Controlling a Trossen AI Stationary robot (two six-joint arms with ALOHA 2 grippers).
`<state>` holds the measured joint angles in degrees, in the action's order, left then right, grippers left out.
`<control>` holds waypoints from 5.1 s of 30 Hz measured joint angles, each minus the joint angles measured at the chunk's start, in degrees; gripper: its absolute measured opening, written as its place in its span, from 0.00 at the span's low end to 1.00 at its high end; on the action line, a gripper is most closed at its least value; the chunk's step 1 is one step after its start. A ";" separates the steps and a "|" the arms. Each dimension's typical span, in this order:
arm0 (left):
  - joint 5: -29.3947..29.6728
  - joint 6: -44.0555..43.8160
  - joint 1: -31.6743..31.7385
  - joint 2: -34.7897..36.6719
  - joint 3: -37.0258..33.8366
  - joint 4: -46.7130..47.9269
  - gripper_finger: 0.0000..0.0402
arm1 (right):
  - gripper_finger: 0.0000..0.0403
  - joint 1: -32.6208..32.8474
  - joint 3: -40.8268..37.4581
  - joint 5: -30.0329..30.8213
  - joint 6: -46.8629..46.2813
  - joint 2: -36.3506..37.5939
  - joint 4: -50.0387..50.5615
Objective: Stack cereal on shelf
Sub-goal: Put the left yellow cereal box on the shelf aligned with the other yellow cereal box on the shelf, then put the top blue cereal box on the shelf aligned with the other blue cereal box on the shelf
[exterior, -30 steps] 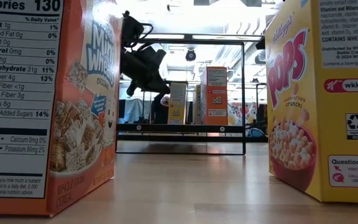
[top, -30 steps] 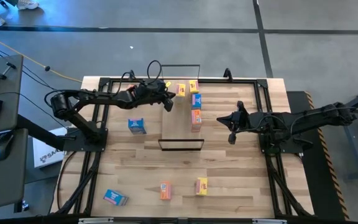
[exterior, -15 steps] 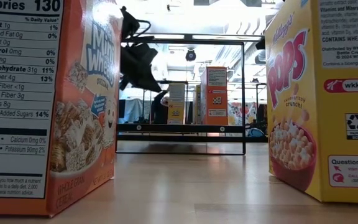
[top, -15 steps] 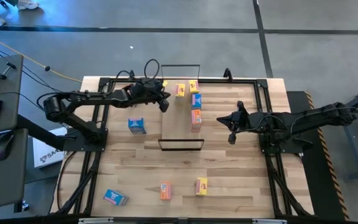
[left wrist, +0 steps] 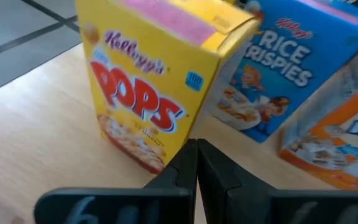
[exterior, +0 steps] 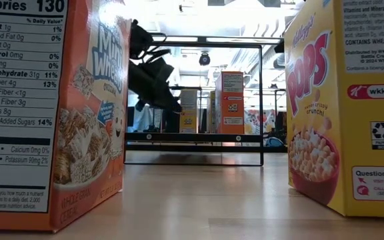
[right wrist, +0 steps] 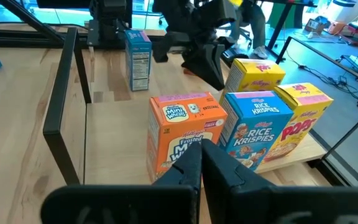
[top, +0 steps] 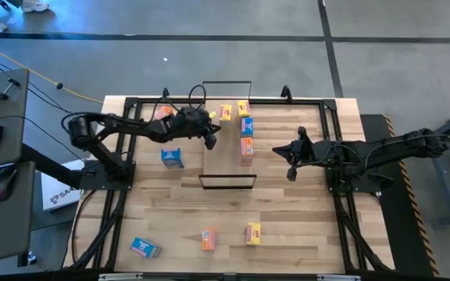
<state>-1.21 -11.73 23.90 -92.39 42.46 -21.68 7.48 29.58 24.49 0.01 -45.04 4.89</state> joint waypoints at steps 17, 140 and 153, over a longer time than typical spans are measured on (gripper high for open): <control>-2.71 -0.16 1.60 -2.00 0.04 -5.57 0.00 | 0.00 -0.02 0.00 0.00 0.00 0.00 0.00; 4.13 16.08 -7.52 13.99 18.97 88.41 0.72 | 0.00 -0.08 0.00 -6.15 6.47 -7.89 -10.50; 2.97 13.45 -7.43 10.92 18.97 90.91 0.60 | 0.00 -0.08 0.00 -6.14 6.47 -7.89 -10.23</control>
<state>1.76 1.73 16.47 -81.47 61.43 69.23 7.40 29.58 18.35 6.48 -52.93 -5.34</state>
